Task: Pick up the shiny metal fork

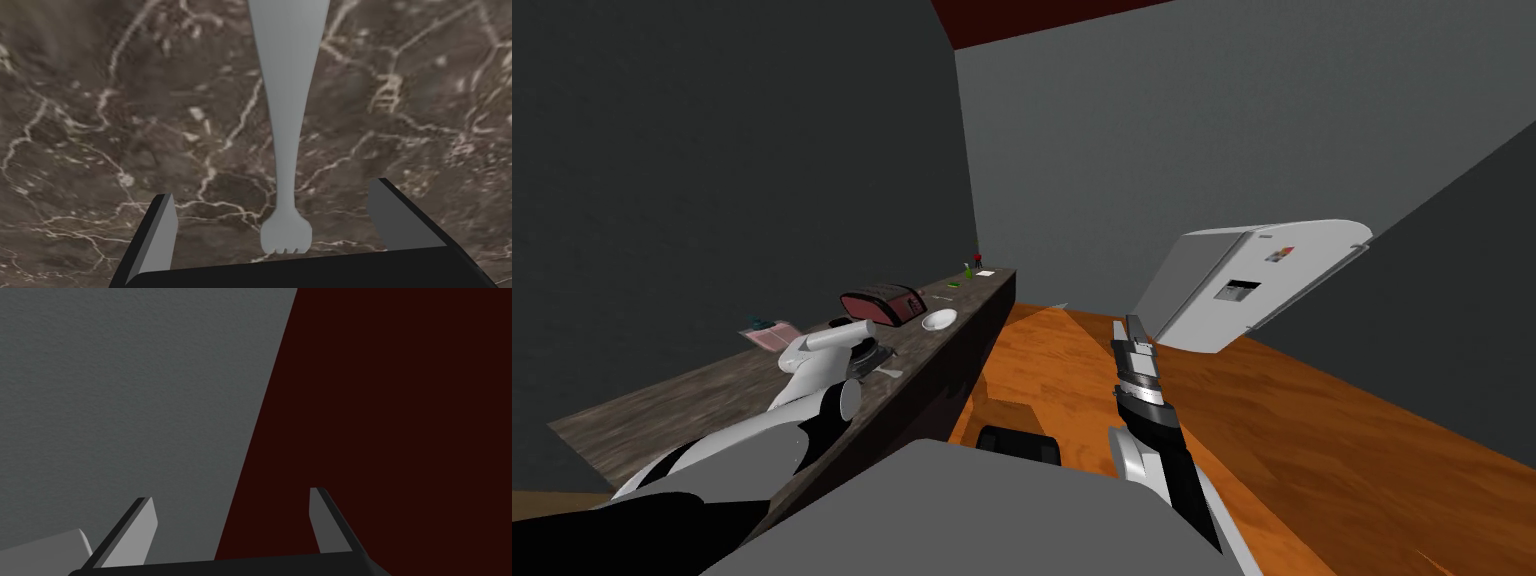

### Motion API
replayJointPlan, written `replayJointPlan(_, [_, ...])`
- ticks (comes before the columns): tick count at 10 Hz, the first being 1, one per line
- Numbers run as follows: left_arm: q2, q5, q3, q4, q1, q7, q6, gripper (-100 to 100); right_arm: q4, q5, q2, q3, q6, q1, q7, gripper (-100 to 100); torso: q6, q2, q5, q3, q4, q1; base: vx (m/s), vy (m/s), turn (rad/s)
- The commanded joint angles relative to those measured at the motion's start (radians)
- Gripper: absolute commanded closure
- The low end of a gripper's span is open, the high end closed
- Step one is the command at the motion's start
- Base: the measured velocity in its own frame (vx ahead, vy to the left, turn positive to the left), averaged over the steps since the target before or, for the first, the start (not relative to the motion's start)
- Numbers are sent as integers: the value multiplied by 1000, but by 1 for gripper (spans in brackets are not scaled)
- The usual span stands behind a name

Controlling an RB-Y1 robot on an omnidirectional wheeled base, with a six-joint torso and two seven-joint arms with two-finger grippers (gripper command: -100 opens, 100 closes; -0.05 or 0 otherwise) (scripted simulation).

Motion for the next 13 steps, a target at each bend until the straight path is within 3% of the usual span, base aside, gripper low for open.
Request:
replayJointPlan(1, [8, -4, 19, 29, -5, -15, -13, -100, 0, 0, 0, 0, 0, 0, 0, 0, 0, 0, 0, 0, 0, 0, 9, -18, 17])
replayJointPlan(2, [22, -30, 62, 73, -3, -61, -35, -100, 0, 0, 0, 0, 0, 0, 0, 0, 0, 0, 0, 0, 0, 1, 16, -45, -117])
replayJointPlan(3, [22, -30, 87, 73, -3, -66, -35, -100, 0, 0, 0, 0, 0, 0, 0, 0, 0, 0, 0, 0, 0, 0, 21, -45, -63])
replayJointPlan(6, [50, -83, 185, 158, 2, -159, -78, -100, 0, 0, 0, 0, 0, 0, 0, 0, 1, -1, 1, -1, 0, -1, 31, -56, -86])
replayJointPlan(7, [50, -83, 217, 159, 2, -170, -78, -100, 0, 0, 0, 0, 0, 0, 0, 0, 1, -1, 2, -1, -1, -1, 27, -38, -60])
replayJointPlan(9, [52, -82, 216, 155, 4, -168, -78, -100, 0, 0, 0, 0, 0, 0, 0, 0, 2, -2, 5, -1, -1, 2, 6, -10, -3])
replayJointPlan(10, [52, -82, 218, 156, 4, -170, -79, 100, 0, 0, 0, 0, 0, 0, 0, 0, 2, -1, 6, -1, -1, 3, 0, 0, 0])
replayJointPlan(13, [52, -82, 218, 156, 4, -168, -78, 100, 0, 0, 0, 0, 0, 0, 0, 0, 3, -1, 6, -1, -1, 4, -1, 0, 4])
